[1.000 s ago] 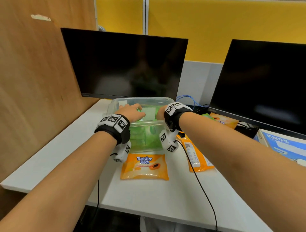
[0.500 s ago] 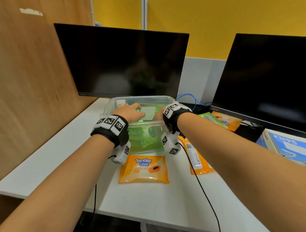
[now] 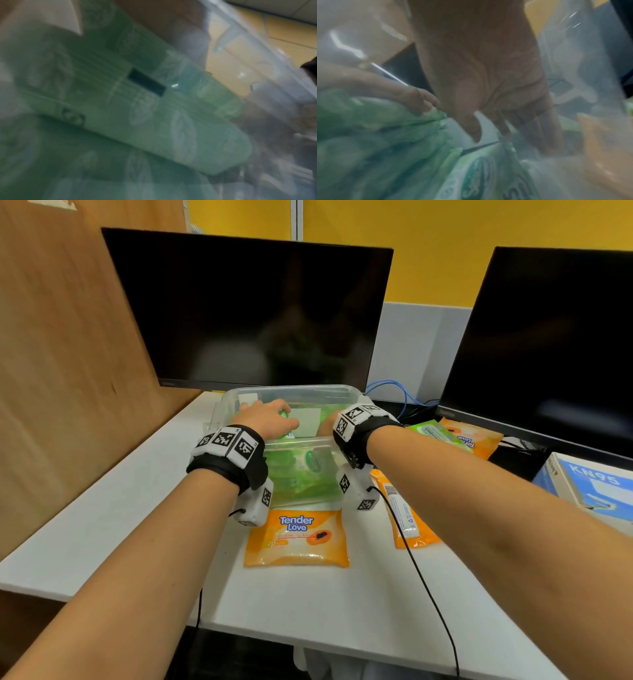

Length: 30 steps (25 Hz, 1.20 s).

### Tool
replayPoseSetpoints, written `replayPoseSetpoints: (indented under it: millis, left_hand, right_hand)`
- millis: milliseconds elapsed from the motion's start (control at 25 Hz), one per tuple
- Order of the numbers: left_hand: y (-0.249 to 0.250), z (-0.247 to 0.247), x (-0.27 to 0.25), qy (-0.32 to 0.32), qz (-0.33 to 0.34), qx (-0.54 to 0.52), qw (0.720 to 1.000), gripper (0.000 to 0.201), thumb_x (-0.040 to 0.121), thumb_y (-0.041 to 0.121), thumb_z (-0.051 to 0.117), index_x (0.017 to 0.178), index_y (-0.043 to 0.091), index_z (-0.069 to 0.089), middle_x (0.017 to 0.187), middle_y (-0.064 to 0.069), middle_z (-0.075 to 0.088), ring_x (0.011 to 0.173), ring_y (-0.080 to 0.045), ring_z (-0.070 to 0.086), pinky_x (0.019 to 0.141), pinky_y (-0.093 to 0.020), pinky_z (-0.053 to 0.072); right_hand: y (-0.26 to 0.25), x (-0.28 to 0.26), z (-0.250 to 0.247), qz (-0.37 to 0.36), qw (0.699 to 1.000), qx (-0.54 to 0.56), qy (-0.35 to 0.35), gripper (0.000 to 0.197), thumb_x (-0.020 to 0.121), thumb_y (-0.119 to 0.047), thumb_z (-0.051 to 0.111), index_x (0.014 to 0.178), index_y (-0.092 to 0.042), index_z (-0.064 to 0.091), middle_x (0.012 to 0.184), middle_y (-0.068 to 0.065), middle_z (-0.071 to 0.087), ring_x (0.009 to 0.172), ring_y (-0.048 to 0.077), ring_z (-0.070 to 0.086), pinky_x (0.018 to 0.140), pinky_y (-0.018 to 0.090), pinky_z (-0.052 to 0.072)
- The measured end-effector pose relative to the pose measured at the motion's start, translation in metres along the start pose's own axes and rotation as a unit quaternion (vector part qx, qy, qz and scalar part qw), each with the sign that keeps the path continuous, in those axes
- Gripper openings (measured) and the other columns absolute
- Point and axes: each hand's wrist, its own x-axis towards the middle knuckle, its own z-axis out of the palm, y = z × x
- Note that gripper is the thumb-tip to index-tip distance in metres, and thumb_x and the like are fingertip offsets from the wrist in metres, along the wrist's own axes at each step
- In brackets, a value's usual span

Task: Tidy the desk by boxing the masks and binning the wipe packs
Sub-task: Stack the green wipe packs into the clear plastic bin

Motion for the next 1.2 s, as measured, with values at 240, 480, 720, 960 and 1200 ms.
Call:
replayPoseSetpoints:
  millis: [240, 480, 720, 960, 1200]
  left_hand:
    - [0.000, 0.001, 0.003, -0.005, -0.002, -0.001, 1.000, 0.051, 0.080, 0.053, 0.041, 0.129, 0.040, 0.044, 0.136, -0.009, 0.049, 0.131, -0.034, 0.033, 0.107, -0.050, 0.033]
    - [0.004, 0.000, 0.005, -0.012, 0.000, -0.013, 1.000, 0.059, 0.070, 0.056, 0.036, 0.126, 0.040, 0.045, 0.130, -0.007, 0.055, 0.129, -0.032, 0.039, 0.107, -0.049, 0.031]
    - [0.005, -0.002, 0.004, 0.020, 0.011, -0.051, 0.998, 0.039, 0.081, 0.046, 0.047, 0.117, 0.033, 0.050, 0.109, -0.004, 0.062, 0.115, -0.029, 0.049, 0.100, -0.045, 0.042]
    - [0.008, -0.005, -0.001, 0.035, 0.020, -0.040, 0.998, 0.022, 0.083, 0.039, 0.054, 0.103, 0.032, 0.050, 0.105, -0.003, 0.060, 0.098, -0.024, 0.056, 0.094, -0.045, 0.047]
    - [0.014, -0.008, -0.008, 0.027, 0.019, -0.012, 0.999, 0.040, 0.085, 0.038, 0.054, 0.125, 0.034, 0.051, 0.123, 0.002, 0.059, 0.120, -0.025, 0.050, 0.114, -0.054, 0.019]
  right_hand:
    - [0.076, 0.036, -0.033, 0.104, 0.864, 0.460, 0.175, 0.017, 0.090, -0.015, 0.055, 0.090, -0.002, 0.066, 0.081, 0.015, 0.068, 0.064, 0.023, 0.061, 0.062, 0.034, 0.054]
    - [0.158, 0.067, 0.048, 0.264, 0.948, 0.170, 0.047, 0.023, 0.089, -0.022, 0.051, 0.075, -0.005, 0.056, 0.070, 0.010, 0.055, 0.069, 0.027, 0.055, 0.059, 0.029, 0.041]
    - [0.178, 0.068, 0.093, 0.319, 0.935, 0.156, -0.006, 0.051, 0.079, -0.033, 0.064, 0.125, -0.015, 0.052, 0.110, 0.014, 0.064, 0.097, 0.035, 0.062, 0.087, 0.045, 0.050]
    - [0.221, 0.090, 0.130, 0.359, 0.920, 0.154, -0.011, 0.108, 0.045, -0.059, 0.072, 0.138, -0.027, 0.028, 0.122, 0.019, 0.052, 0.105, 0.043, 0.056, 0.088, 0.057, 0.048]
    - [0.164, 0.032, 0.070, 0.320, 0.920, 0.220, 0.051, 0.079, 0.076, -0.063, 0.058, 0.137, -0.015, 0.044, 0.128, 0.016, 0.055, 0.107, 0.035, 0.059, 0.090, 0.043, 0.050]
